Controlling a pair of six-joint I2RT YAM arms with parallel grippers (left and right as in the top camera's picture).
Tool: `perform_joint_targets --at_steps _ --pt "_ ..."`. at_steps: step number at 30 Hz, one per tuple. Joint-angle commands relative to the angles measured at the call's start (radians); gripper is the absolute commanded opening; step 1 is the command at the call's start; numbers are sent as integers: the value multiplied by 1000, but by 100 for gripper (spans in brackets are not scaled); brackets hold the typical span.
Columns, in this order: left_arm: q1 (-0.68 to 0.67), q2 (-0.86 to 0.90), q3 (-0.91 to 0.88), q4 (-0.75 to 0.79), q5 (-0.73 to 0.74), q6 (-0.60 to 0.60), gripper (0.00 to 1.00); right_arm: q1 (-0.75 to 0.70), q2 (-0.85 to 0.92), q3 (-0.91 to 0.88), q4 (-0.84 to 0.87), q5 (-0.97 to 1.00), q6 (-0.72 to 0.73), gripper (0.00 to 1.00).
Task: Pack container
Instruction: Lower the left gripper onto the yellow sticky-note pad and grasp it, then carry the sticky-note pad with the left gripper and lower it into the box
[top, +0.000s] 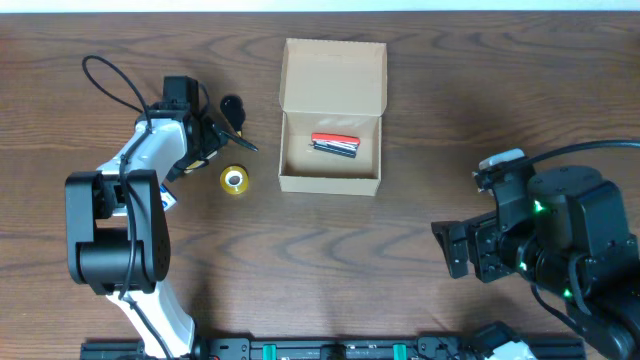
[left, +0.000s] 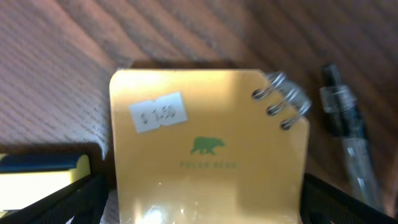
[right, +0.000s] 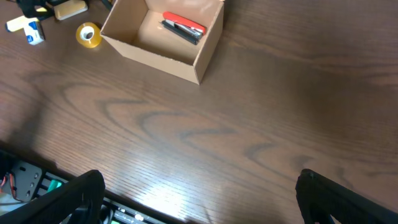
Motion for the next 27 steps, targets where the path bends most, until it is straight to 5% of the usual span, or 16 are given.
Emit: perform_joint_targets --at_steps 1,9,27 --pt "1 17 -34 -1 -16 -20 98 -7 -1 13 -1 13 -11 99" --pt "0 17 -39 24 3 -35 100 -7 -1 13 -1 13 -11 99" --pt "0 16 154 -82 34 -9 54 -7 -1 13 -1 13 -11 99"
